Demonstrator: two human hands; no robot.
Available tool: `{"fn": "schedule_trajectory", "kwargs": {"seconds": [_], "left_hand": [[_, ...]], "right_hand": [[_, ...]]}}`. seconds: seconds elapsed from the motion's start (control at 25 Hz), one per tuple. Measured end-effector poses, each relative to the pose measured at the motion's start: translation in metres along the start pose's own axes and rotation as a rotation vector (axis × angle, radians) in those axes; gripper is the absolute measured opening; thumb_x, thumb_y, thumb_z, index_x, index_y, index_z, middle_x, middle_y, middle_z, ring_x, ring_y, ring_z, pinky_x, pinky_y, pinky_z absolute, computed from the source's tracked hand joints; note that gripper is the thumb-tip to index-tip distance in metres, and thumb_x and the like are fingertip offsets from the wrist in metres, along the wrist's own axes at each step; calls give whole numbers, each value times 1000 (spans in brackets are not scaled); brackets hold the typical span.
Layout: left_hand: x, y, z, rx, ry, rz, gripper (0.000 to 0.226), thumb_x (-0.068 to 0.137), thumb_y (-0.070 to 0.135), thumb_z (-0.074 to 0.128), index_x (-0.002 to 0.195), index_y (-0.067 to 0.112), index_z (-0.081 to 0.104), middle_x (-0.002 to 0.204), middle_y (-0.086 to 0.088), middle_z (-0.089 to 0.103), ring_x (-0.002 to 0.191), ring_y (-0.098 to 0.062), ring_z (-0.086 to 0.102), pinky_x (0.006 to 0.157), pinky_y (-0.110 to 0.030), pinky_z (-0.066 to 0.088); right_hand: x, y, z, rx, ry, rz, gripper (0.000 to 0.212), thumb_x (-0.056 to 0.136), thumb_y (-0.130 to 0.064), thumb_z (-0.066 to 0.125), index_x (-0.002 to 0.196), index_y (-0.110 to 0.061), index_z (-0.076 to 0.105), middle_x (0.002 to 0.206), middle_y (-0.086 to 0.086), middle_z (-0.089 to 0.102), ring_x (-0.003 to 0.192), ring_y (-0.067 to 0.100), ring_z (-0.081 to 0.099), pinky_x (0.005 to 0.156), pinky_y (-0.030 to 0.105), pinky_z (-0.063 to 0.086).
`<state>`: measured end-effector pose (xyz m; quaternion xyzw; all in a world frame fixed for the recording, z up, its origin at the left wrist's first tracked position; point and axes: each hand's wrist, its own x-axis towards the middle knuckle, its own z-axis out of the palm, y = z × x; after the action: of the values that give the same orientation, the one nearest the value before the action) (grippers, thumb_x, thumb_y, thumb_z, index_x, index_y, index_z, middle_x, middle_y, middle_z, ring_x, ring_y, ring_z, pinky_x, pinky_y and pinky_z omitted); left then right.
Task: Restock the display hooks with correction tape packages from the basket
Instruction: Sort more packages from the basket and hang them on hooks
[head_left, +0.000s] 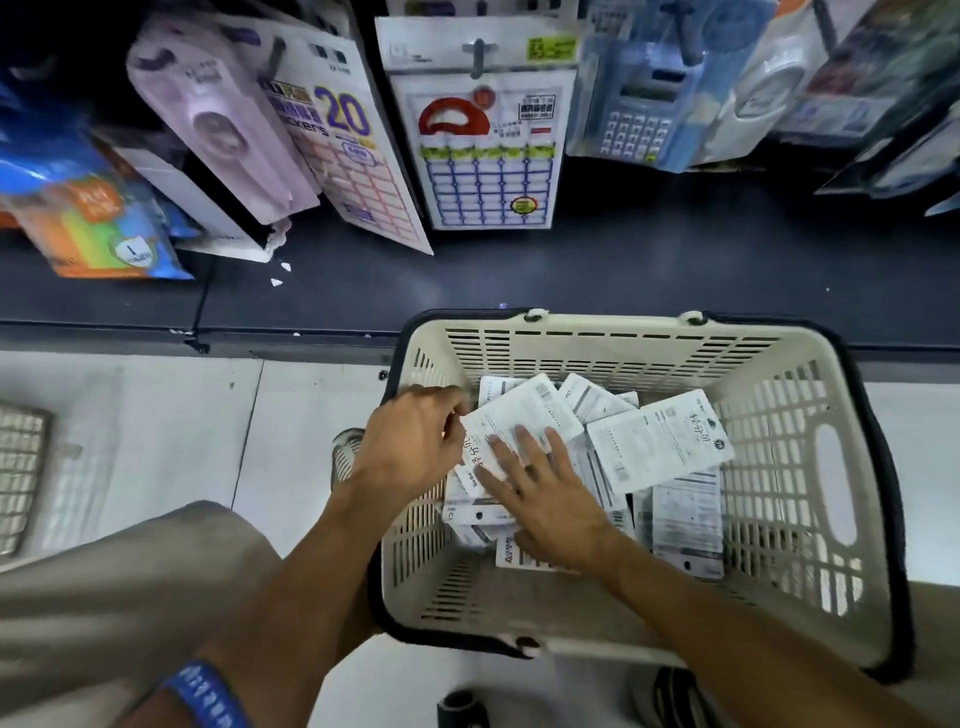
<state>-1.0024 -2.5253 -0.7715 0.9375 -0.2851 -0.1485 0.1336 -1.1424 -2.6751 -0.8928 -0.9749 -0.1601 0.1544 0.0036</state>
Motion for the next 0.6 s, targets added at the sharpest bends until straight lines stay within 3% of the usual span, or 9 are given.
{"fn": "schedule_trajectory", "kwargs": {"seconds": [0.08,0.24,0.36,0.44,0.6], "left_hand": [[1,0,0,-8,16,-10,12,91,20,62,100,21,70,90,-2,76,80,-25,70,70,-36,56],[-4,4,0,-13,-1,-15,14,92,22,61,103,21,70,91,-1,77,79,-23,70,70,-36,58],[-5,5,-1,-59,13,-6,15,92,20,61,104,21,71,91,-2,78,79,-23,71,72,-38,59],[-4,3,0,-52,30,-10,16,93,20,61,105,20,72,92,-3,77,80,-22,71,74,-39,60],[-4,3,1,-75,31,-19,16,92,19,60,104,19,72,87,-3,76,77,-24,71,73,-40,59]], "right_hand": [[-2,5,0,17,-73,-6,109,86,-55,66,160,-20,-6,164,23,-17,146,52,-19,112,72,-16],[15,-21,3,19,-107,11,118,89,-38,69,154,-23,-29,156,23,-39,142,54,-29,110,74,-19],[24,-22,5,80,-60,114,118,87,-37,71,155,-22,-25,158,26,-29,141,58,-25,107,73,-21],[30,-14,-2,173,-24,253,117,82,-39,77,158,-24,-11,164,26,-9,146,58,-7,111,75,-9],[52,-10,-9,204,-89,330,112,89,-18,66,155,-21,-24,161,29,-22,143,64,-14,111,76,-8]]}}
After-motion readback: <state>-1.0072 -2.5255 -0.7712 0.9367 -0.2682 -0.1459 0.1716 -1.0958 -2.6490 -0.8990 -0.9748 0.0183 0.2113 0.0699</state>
